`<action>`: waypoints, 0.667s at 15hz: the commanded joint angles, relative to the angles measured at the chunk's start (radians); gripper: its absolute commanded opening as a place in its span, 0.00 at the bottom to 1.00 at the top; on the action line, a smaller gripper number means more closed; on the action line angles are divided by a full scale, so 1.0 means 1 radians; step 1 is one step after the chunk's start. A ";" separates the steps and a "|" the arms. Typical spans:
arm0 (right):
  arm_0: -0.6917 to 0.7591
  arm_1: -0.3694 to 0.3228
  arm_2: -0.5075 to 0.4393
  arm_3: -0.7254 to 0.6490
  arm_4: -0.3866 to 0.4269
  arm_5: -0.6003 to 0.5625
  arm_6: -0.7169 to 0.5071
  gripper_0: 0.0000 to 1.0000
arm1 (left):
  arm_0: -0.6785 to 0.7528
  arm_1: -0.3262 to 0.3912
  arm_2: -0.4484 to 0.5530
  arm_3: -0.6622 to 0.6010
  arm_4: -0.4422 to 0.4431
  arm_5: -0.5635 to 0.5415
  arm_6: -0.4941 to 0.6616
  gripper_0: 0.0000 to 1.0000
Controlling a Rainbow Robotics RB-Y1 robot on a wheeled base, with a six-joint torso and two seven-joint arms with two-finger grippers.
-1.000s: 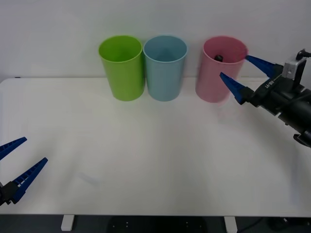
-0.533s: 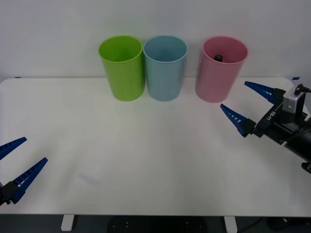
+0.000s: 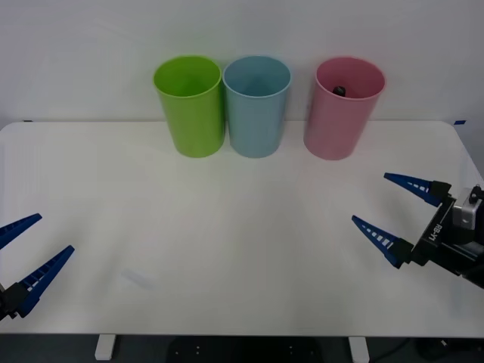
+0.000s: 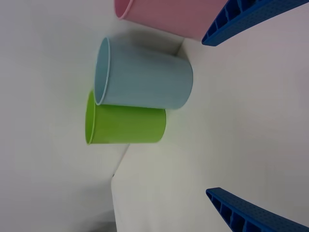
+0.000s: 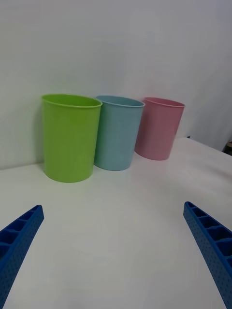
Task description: Grasp the object on the table and drop it into the matching bin: aluminum can to the light blue bin, PET bottle to the pink bin.
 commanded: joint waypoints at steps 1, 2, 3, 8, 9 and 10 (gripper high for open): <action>0.028 -0.002 -0.010 0.000 0.004 -0.039 -0.006 1.00 | 0.000 0.000 0.000 0.000 0.000 0.000 0.000 1.00; 0.034 0.000 -0.013 0.000 0.013 -0.045 -0.006 1.00 | 0.000 0.000 0.000 0.000 0.000 0.000 0.000 1.00; 0.042 -0.002 -0.013 0.002 0.017 -0.053 -0.006 1.00 | 0.000 0.000 0.000 0.000 0.000 0.000 0.000 1.00; 0.062 0.000 -0.013 0.002 0.017 -0.062 -0.006 1.00 | 0.000 0.000 0.000 0.000 0.000 0.000 0.000 1.00; 0.062 0.000 -0.013 0.002 0.017 -0.062 -0.006 1.00 | 0.000 0.000 0.000 0.000 0.000 0.000 0.000 1.00; 0.062 0.000 -0.013 0.002 0.017 -0.062 -0.006 1.00 | 0.000 0.000 0.000 0.000 0.000 0.000 0.000 1.00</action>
